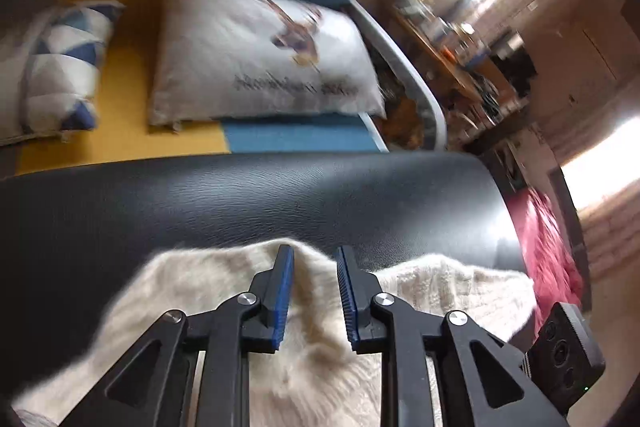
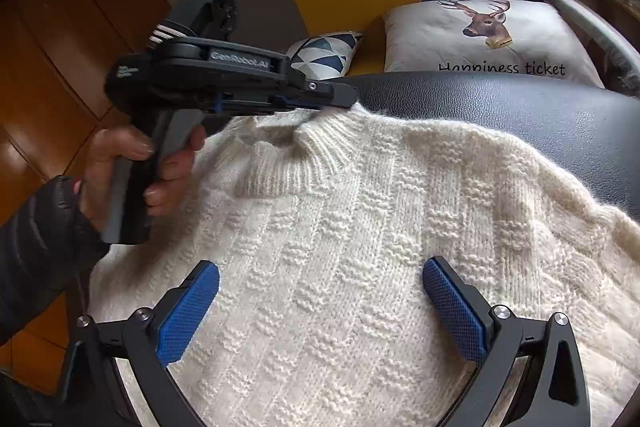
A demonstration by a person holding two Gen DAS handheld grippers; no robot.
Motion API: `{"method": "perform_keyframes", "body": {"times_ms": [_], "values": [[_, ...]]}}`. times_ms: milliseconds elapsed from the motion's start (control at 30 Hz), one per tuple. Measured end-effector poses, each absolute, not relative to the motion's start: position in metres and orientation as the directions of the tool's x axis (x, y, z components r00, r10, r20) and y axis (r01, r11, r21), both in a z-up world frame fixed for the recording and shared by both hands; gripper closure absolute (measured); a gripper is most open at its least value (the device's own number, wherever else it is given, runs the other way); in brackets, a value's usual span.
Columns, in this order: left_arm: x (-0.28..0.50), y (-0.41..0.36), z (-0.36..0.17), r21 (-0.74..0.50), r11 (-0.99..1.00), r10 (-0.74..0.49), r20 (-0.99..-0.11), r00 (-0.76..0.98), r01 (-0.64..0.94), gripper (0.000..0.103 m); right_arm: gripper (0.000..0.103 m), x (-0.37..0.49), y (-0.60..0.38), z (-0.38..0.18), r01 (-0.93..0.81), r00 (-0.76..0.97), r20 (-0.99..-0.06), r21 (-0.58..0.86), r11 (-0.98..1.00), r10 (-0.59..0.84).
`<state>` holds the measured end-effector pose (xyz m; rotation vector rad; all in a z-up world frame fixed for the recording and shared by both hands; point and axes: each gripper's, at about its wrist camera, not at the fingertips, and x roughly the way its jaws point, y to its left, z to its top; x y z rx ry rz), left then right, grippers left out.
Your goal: Fold clothes
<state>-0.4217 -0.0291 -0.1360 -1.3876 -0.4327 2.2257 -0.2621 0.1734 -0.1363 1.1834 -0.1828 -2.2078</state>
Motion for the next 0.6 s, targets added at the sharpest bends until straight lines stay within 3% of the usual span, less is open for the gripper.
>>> {"method": "perform_keyframes", "body": {"times_ms": [167, 333, 600], "values": [[-0.353, -0.049, -0.108, -0.452, -0.869, 0.489, -0.719, -0.494, -0.202, 0.075, 0.000, -0.262, 0.189, -0.132, 0.410, -0.404, -0.680, 0.463, -0.786, -0.612], [-0.266, -0.049, -0.113, -0.395, -0.895, 0.443, -0.747, -0.496, -0.206, 0.075, 0.000, -0.237, 0.224, -0.110, 0.309, -0.491, -0.673, 0.459, -0.833, -0.553], [-0.191, -0.050, -0.133, -0.325, -0.933, 0.355, -0.767, -0.535, -0.153, 0.075, 0.000, -0.143, 0.356, -0.096, 0.017, -0.609, -0.721, 0.404, -0.915, -0.330]]}}
